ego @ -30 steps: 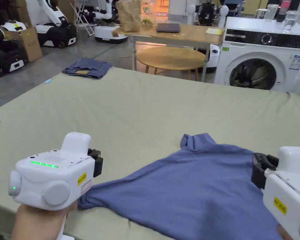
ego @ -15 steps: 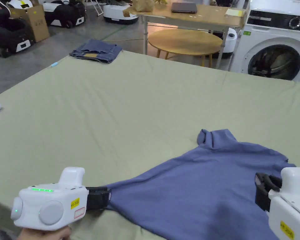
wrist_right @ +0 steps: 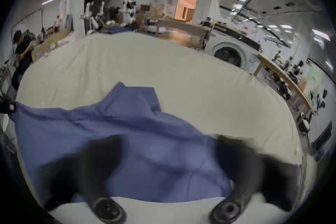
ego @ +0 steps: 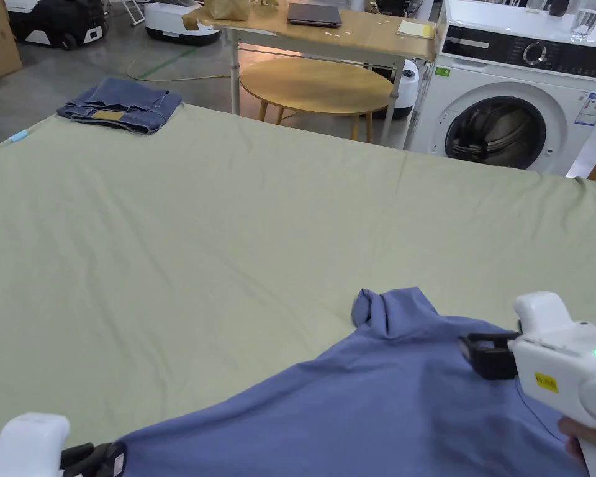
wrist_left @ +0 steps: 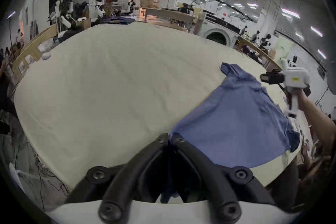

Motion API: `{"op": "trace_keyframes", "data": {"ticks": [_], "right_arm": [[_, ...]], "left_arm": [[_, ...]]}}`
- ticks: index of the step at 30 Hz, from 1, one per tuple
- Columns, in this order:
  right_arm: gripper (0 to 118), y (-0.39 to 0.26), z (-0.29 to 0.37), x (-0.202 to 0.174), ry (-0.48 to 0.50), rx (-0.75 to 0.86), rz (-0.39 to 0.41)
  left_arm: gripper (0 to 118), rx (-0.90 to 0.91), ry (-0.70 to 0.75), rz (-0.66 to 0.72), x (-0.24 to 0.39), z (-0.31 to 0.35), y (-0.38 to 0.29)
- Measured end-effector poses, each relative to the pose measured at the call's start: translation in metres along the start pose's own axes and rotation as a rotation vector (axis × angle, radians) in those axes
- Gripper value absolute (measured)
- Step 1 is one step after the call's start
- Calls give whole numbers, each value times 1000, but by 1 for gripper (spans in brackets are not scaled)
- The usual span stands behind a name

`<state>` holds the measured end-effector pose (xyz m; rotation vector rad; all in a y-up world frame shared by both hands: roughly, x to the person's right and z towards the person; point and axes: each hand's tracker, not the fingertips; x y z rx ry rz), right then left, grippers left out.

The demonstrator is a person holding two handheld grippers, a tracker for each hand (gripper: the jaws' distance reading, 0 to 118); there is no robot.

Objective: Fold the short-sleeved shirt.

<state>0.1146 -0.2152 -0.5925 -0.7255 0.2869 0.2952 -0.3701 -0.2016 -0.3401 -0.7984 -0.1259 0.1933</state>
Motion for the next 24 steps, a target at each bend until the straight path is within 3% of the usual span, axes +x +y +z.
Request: {"op": "trace_keyframes", "data": {"ticks": [1,3,9,10,12,13,14,16,18,20,24], "right_arm": [[115,8,-16,6,-13,-37,25],[117,26,-36,11,-6,9,105],[114,31,-107,8,150,-192,187],[108,27,-114,6,214,-251,166],[97,25,-113,12,220,-249,53],[84,25,-106,17,239,-219,-10],[61,24,-98,21,242,-216,-46],[5,19,-81,23,223,-188,-14],[5,13,-66,11,212,-201,7],[5,9,-49,-5,170,-193,84],[5,11,10,-10,106,-32,15]], "left_arm": [[0,-5,-9,16,-14,-11,-2],[0,-26,-2,31,-22,-20,-3],[0,-63,15,46,-18,-30,-1],[0,-67,18,46,-17,-31,-2],[0,-75,24,42,-16,-33,-2],[0,-78,29,37,-14,-33,-2],[0,-82,30,36,-13,-34,-1],[0,-84,31,30,-10,-35,-1],[0,-83,31,22,-7,-37,1],[0,-79,47,-2,-3,-40,3],[0,-46,56,-11,2,-35,17]]}}
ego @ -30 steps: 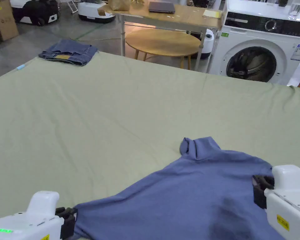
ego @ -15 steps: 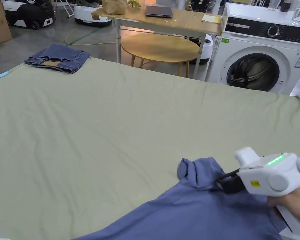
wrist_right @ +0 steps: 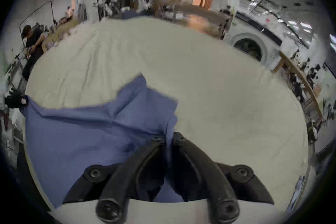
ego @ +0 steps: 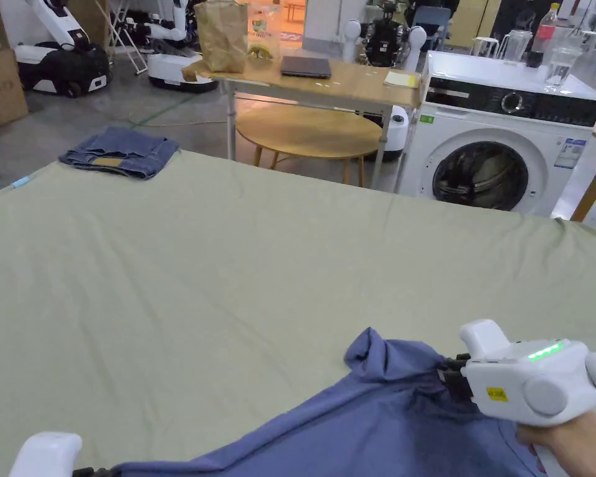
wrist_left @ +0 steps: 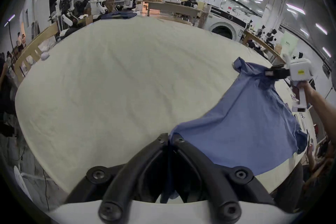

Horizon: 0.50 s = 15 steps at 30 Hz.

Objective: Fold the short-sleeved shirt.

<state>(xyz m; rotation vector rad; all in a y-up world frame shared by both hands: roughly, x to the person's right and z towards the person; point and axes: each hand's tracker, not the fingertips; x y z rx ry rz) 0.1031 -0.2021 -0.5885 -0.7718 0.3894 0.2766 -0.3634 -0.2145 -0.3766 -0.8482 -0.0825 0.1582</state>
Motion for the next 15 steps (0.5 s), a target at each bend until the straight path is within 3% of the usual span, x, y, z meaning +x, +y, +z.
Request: {"op": "trace_keyframes", "data": {"ticks": [10,15], "right_arm": [[5,62,191,34,-171,302,-146],[5,103,271,62,-257,469,-149]], "left_arm": [[0,198,100,-178,40,15,108],[0,349,93,-182,79,49,194]]}}
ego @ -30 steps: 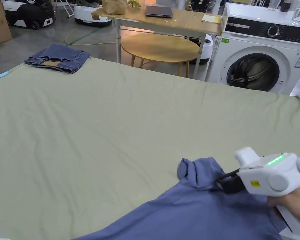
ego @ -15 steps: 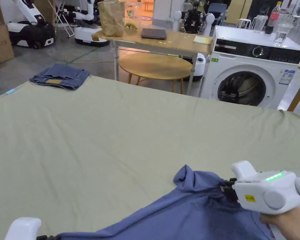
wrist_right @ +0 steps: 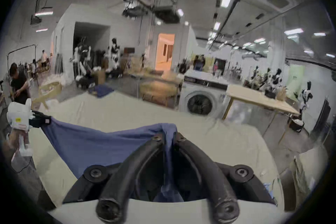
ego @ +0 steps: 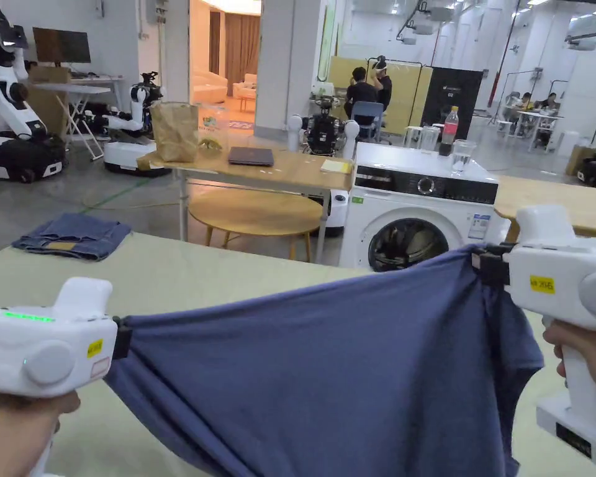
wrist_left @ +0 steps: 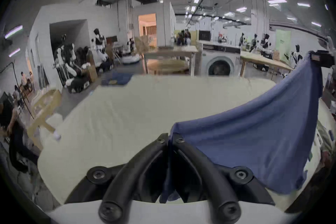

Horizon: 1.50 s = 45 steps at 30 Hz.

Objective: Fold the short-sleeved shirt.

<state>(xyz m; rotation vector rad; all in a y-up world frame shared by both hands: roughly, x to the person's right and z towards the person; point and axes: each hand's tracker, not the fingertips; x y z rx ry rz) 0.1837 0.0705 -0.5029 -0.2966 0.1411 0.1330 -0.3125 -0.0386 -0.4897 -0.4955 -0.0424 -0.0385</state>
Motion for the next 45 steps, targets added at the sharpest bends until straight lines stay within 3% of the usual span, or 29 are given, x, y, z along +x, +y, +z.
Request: {"op": "trace_keyframes", "data": {"ticks": [7,12,19,27,33,40,45], "right_arm": [[5,94,29,30,-99,228,-50],[5,149,33,45,-131,323,-70],[5,184,24,54,-176,388,-65],[5,114,-43,69,-230,273,-109],[5,50,-57,70,-240,215,-109],[5,-3,11,64,-214,209,-66],[5,-83,86,37,-189,137,-17]], "left_arm": [[0,195,82,-123,38,6,142],[0,334,147,-125,46,21,226],[0,416,189,-134,55,37,281],[0,331,203,-177,73,-41,228],[0,248,169,-110,77,-78,176],[0,250,83,-93,72,-24,119],[0,209,44,-125,72,39,23]]}}
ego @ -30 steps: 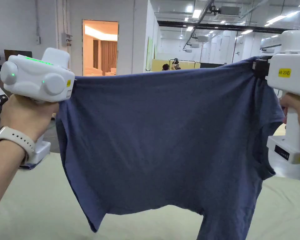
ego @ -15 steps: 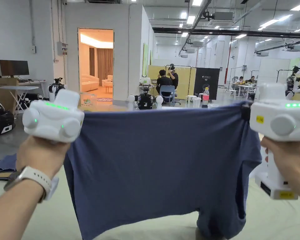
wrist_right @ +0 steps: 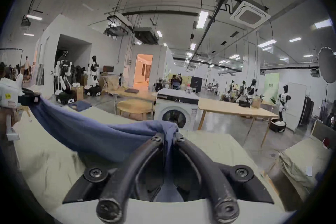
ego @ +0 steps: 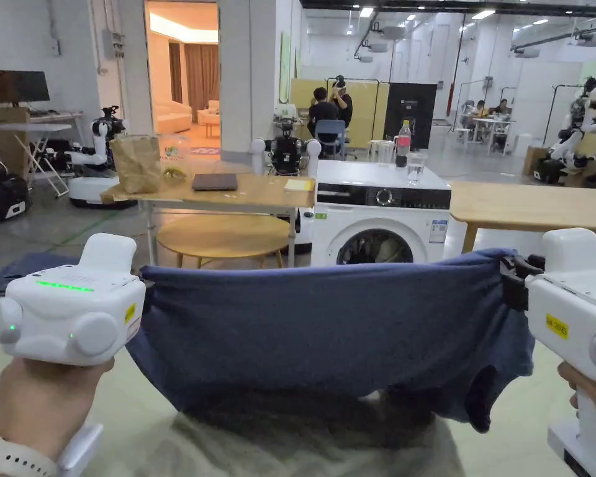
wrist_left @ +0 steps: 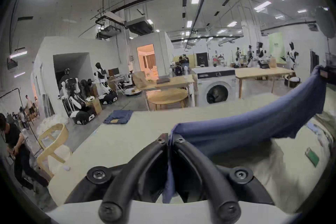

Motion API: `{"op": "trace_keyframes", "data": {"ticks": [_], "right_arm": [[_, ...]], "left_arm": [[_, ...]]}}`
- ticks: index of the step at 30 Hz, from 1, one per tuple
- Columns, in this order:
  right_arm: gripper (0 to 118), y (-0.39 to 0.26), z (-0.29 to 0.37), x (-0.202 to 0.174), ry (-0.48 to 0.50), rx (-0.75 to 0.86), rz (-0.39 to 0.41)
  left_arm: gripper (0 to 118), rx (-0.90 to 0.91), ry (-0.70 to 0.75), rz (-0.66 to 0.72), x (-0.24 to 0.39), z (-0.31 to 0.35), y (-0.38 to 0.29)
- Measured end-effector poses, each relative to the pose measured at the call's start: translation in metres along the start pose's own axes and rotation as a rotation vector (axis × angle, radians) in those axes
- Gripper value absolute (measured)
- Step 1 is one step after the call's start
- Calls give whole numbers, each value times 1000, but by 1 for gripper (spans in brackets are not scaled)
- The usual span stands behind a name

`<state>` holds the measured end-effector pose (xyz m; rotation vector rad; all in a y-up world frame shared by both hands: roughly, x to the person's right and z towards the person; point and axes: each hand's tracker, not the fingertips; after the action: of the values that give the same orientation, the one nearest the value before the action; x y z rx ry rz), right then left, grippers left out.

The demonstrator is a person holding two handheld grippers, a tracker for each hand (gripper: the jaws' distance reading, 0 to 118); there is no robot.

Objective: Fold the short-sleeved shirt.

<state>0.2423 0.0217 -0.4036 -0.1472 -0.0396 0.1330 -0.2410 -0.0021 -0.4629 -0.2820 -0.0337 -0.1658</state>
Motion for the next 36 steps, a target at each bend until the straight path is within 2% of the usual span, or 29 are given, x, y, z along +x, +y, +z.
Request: {"op": "trace_keyframes", "data": {"ticks": [4,9,12,14,15,16,17,18,19,22,23,24,25,26,27,29,30,36], "right_arm": [[5,-88,65,-16,15,-137,-41],[5,-219,110,-38,47,-429,-113],[5,-275,121,-46,23,-555,-224],[9,-282,125,-50,-6,-565,-222],[22,-275,132,-52,-7,-544,-238],[52,-267,136,-53,3,-521,-268],[103,-256,139,-55,32,-501,-294],[118,-245,141,-60,34,-499,-280],[118,-233,147,-66,76,-451,-275],[118,-201,157,-88,70,-304,-179],[108,-195,163,-97,61,-270,-144],[85,-190,166,-103,70,-249,-129],[44,-187,169,-107,53,-232,-114],[0,-185,171,-111,26,-219,-94],[0,-187,172,-114,1,-221,-74],[0,-190,175,-105,28,-219,-79],[0,-191,174,-100,57,-240,-95],[0,-217,177,-89,24,-314,-115]], "left_arm": [[0,-140,-58,25,8,60,-94],[0,-384,-99,174,11,89,-218],[0,-437,-66,174,13,91,-257],[3,-428,-66,183,11,93,-261],[19,-402,-72,173,12,99,-256],[47,-372,-70,169,13,104,-248],[92,-339,-81,169,15,110,-240],[112,-306,-87,161,19,116,-232],[117,-251,-88,148,25,123,-223],[117,-157,-78,97,44,139,-210],[116,-166,-82,99,49,141,-210],[111,-165,-88,107,51,144,-211],[88,-166,-109,119,55,150,-213],[32,-164,-111,124,56,154,-216],[0,-179,-106,121,57,154,-218],[0,-218,-90,122,54,154,-226],[0,-249,-142,168,48,155,-230],[0,-379,-94,154,20,158,-273]]}}
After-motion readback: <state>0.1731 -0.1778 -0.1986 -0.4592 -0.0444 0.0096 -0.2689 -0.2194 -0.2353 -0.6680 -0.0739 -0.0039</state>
